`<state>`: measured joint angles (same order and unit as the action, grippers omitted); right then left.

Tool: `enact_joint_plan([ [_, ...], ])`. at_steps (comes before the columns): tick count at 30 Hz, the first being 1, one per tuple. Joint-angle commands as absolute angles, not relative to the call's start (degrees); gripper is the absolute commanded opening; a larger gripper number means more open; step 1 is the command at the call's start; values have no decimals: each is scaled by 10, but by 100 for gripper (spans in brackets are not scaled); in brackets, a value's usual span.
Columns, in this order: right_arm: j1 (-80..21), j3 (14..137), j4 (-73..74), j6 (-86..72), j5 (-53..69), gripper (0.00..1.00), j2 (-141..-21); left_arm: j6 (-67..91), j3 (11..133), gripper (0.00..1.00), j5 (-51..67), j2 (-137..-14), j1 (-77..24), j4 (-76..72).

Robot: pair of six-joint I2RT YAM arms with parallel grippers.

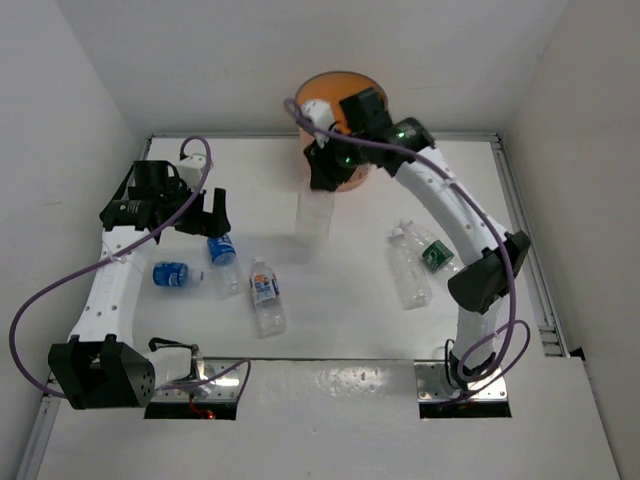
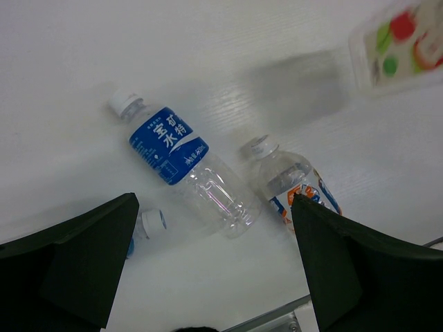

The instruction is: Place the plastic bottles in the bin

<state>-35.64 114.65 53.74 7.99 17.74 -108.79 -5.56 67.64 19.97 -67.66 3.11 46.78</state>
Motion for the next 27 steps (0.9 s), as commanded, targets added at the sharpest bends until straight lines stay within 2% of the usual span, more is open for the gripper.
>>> enact_joint_plan([
  [1,-307,1285,512,43,182,0,-1056,-58,674,100,209,-674,38,449],
  [2,-300,1322,477,26,182,0,-1054,-58,674,100,209,-674,38,449],
  [4,-263,1314,430,11,178,0,-1017,-58,674,100,209,-674,38,449],
  [5,-253,1286,334,4,173,0,-1005,-58,674,100,209,-674,38,449],
  [7,-223,1230,264,-59,168,0,-953,-58,679,100,209,-674,38,449],
  [8,-205,1199,172,-71,164,0,-945,-58,679,100,209,-674,38,449],
  [10,-185,1203,129,-89,151,0,-947,-58,685,100,209,-680,38,449],
  [16,-134,1310,136,-93,137,0,-1035,-48,690,100,220,-686,38,449],
  [27,-120,1226,164,-67,170,2,-1088,-47,679,100,209,-691,43,444],
])
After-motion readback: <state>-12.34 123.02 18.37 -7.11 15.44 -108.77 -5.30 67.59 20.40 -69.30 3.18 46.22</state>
